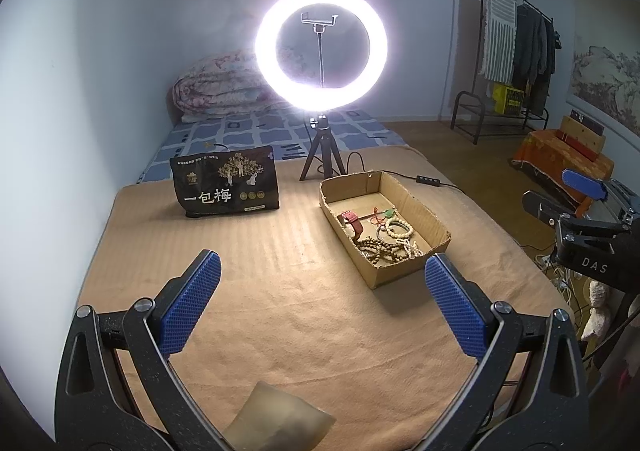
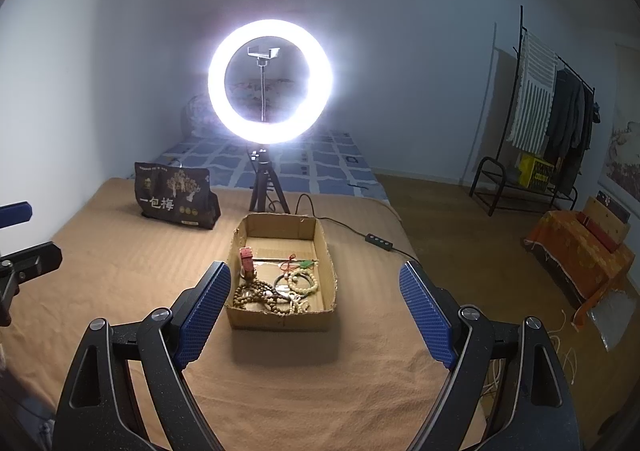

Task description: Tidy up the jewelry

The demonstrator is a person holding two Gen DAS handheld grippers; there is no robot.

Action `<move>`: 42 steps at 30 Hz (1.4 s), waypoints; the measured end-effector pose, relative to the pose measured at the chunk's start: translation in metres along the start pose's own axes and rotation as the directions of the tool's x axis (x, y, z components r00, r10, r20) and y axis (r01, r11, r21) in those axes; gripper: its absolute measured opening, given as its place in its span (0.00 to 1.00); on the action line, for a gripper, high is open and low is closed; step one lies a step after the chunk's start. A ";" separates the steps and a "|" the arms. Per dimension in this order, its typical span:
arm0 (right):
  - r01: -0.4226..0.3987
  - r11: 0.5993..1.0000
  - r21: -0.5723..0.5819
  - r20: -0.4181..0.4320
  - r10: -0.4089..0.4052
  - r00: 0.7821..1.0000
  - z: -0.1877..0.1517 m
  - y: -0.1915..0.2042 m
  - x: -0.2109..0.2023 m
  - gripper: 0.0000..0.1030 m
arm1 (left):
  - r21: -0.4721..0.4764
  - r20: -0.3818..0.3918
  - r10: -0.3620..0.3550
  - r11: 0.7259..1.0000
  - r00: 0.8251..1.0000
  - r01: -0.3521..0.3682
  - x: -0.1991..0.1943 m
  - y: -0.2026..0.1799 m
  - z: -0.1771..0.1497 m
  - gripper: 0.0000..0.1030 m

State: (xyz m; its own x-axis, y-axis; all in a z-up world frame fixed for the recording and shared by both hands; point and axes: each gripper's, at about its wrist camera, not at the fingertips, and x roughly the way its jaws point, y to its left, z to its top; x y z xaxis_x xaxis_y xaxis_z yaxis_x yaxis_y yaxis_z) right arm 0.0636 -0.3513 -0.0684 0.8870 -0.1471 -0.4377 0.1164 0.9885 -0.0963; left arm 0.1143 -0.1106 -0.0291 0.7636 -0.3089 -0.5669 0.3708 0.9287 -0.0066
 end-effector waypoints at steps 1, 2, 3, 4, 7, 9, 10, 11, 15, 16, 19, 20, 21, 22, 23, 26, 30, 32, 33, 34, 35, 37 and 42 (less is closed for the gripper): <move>0.000 1.000 -0.001 -0.001 0.000 1.000 0.000 0.000 0.000 0.84 | 0.002 0.000 0.001 1.000 1.000 -0.001 0.000 0.000 0.000 1.00; 0.000 1.000 -0.002 -0.003 0.000 1.000 -0.001 0.000 0.001 0.84 | 0.003 0.000 0.002 1.000 1.000 -0.002 0.000 0.000 0.000 1.00; 0.000 1.000 -0.003 -0.004 0.000 1.000 -0.001 0.000 0.001 0.84 | 0.003 0.001 0.003 1.000 1.000 -0.003 0.000 0.000 -0.001 1.00; 0.000 1.000 -0.004 -0.006 0.000 1.000 -0.001 0.000 0.002 0.84 | 0.000 0.000 0.002 1.000 1.000 -0.002 0.000 0.000 0.000 1.00; 0.001 1.000 -0.003 -0.010 -0.001 1.000 -0.001 0.000 0.002 0.84 | -0.001 -0.002 0.000 1.000 1.000 0.000 0.000 0.000 0.000 1.00; 0.000 1.000 -0.003 -0.012 0.000 1.000 -0.002 -0.001 0.004 0.84 | 0.000 -0.001 0.001 1.000 1.000 -0.001 0.000 0.000 -0.001 1.00; 0.000 1.000 -0.003 -0.012 0.000 1.000 -0.002 -0.001 0.004 0.84 | 0.000 0.000 0.002 1.000 1.000 -0.002 -0.001 0.000 -0.001 1.00; 0.001 1.000 -0.003 -0.012 -0.001 1.000 -0.002 -0.001 0.004 0.84 | 0.000 0.000 0.003 1.000 1.000 -0.003 -0.001 0.000 -0.001 1.00; 0.000 1.000 -0.005 -0.012 0.000 1.000 -0.002 -0.001 0.004 0.84 | 0.000 0.000 0.002 1.000 1.000 -0.002 0.000 0.000 -0.001 1.00; 0.000 1.000 -0.004 -0.012 0.000 1.000 -0.002 -0.001 0.004 0.84 | 0.000 -0.001 0.002 1.000 1.000 -0.002 0.000 -0.001 -0.002 1.00; -0.001 1.000 -0.002 -0.013 0.001 1.000 -0.002 -0.002 0.004 0.84 | 0.000 -0.001 0.003 1.000 1.000 -0.003 0.000 -0.001 -0.002 1.00; -0.001 1.000 -0.002 -0.013 0.001 1.000 -0.003 -0.002 0.004 0.84 | -0.001 -0.001 0.001 1.000 1.000 -0.001 0.000 -0.001 -0.002 1.00; 0.000 1.000 -0.003 -0.013 0.000 1.000 -0.002 -0.002 0.004 0.84 | 0.000 -0.002 0.000 1.000 1.000 0.000 0.000 0.000 -0.003 1.00; -0.001 1.000 -0.003 -0.013 0.001 1.000 -0.003 -0.002 0.004 0.84 | 0.001 -0.002 0.001 1.000 1.000 -0.001 0.000 0.000 -0.002 1.00; -0.002 1.000 -0.002 -0.013 0.002 1.000 -0.002 -0.002 0.004 0.84 | 0.001 -0.002 0.002 1.000 1.000 -0.002 0.000 0.000 -0.003 1.00; -0.003 1.000 -0.001 -0.015 0.003 1.000 -0.004 -0.003 0.004 0.84 | 0.004 -0.002 0.001 1.000 1.000 -0.001 0.000 0.000 -0.003 1.00; -0.003 1.000 -0.002 -0.016 0.003 1.000 -0.004 -0.003 0.004 0.84 | 0.002 -0.004 0.000 1.000 1.000 0.000 0.000 0.000 -0.004 1.00; -0.002 1.000 -0.003 -0.018 0.002 1.000 -0.005 -0.003 0.005 0.84 | 0.004 -0.006 -0.001 1.000 1.000 0.001 0.000 0.001 -0.004 1.00; -0.002 1.000 -0.004 -0.019 0.002 1.000 -0.006 -0.003 0.005 0.84 | 0.005 -0.005 -0.001 1.000 1.000 0.001 0.000 0.001 -0.005 1.00; -0.003 1.000 -0.004 -0.022 0.003 1.000 -0.006 -0.003 0.005 0.84 | 0.005 -0.004 0.001 1.000 1.000 -0.001 0.000 0.001 -0.004 1.00; -0.004 1.000 -0.004 -0.024 0.004 1.000 -0.007 -0.003 0.006 0.84 | 0.005 -0.004 0.002 1.000 1.000 -0.002 0.000 0.001 -0.005 1.00; -0.004 1.000 -0.002 -0.025 0.004 1.000 -0.007 -0.004 0.006 0.84 | 0.005 -0.005 0.000 1.000 1.000 0.001 -0.001 0.001 -0.004 1.00; -0.008 1.000 0.000 -0.025 0.008 1.000 -0.007 -0.005 0.005 0.84 | 0.013 -0.002 0.004 1.000 1.000 -0.004 -0.002 0.000 -0.005 1.00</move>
State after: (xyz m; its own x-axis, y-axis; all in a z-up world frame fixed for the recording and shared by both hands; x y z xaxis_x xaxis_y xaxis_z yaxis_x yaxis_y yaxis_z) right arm 0.0643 -0.3568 -0.0768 0.8765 -0.1403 -0.4606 0.1097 0.9896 -0.0926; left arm 0.1104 -0.1087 -0.0326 0.7642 -0.3044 -0.5687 0.3745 0.9272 0.0070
